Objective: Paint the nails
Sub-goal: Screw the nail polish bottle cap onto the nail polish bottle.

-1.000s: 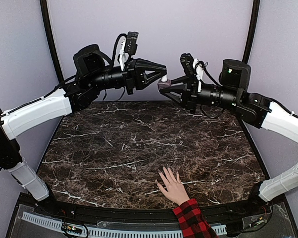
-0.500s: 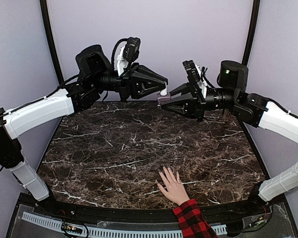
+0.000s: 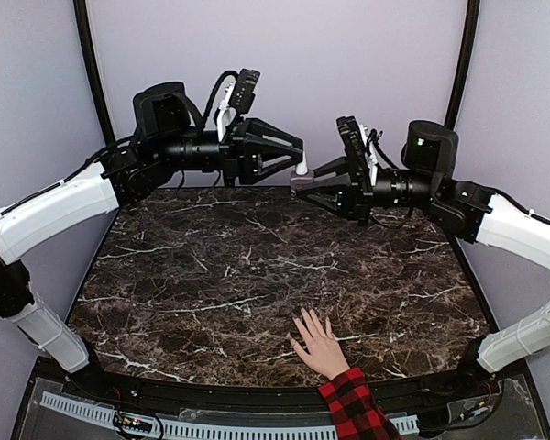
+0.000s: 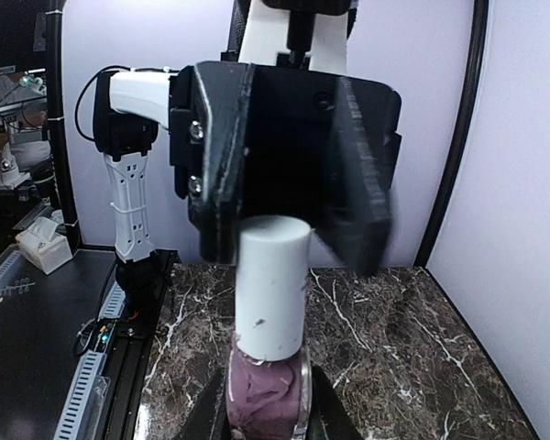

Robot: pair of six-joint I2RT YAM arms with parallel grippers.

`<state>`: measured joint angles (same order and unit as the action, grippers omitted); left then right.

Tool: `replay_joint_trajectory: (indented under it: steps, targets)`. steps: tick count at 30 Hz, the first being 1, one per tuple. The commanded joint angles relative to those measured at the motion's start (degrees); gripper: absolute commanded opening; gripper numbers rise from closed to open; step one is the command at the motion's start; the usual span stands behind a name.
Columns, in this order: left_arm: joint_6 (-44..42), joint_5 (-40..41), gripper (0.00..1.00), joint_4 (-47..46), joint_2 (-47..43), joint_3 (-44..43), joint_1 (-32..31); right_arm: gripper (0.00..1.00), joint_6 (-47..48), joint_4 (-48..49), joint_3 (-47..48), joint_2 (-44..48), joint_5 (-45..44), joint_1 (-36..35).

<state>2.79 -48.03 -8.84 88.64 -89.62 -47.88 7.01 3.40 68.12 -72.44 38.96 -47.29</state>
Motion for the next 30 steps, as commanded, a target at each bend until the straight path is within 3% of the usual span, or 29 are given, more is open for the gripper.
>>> replay_joint_trajectory:
  steps: [1, 3, 5, 8, 12, 18, 23, 30]
  targets:
    - [-3.5, 11.2, 0.51, 6.6, -4.1, 0.1, 1.0, 0.00, 0.7, 5.4, -0.9, 2.6, -2.4, -0.2]
    - [-3.4, 11.3, 0.67, 7.0, -4.2, 0.1, 1.0, 0.00, 0.7, 5.5, -1.0, 2.4, -3.1, -0.2]
    - [-3.1, 11.5, 0.74, 6.6, -4.5, 0.3, 1.0, 0.00, 0.8, 5.4, -1.1, 2.5, -4.5, -0.2]
    - [-0.1, 14.2, 0.76, 3.3, -5.8, 2.8, 1.0, 0.00, 0.0, 5.8, -1.4, 2.7, -10.5, -0.2]
    - [3.4, 18.1, 0.72, -0.5, -7.1, 5.8, 1.0, 0.00, -0.6, 5.3, -1.7, 2.1, -20.8, -0.3]
    - [-4.4, 20.0, 0.69, 16.2, -6.5, 0.5, 1.0, 0.00, 6.2, -7.7, 1.9, 0.3, -25.0, -0.5]
    - [-7.7, 19.2, 0.65, 30.8, -4.9, -4.8, 1.0, 0.00, 7.7, -11.1, -0.8, 0.8, -27.1, -1.8]
    - [-3.2, 17.9, 0.53, 35.0, -1.1, -6.2, 1.0, 0.00, 7.6, -11.8, -2.7, 0.3, -35.6, -4.9]
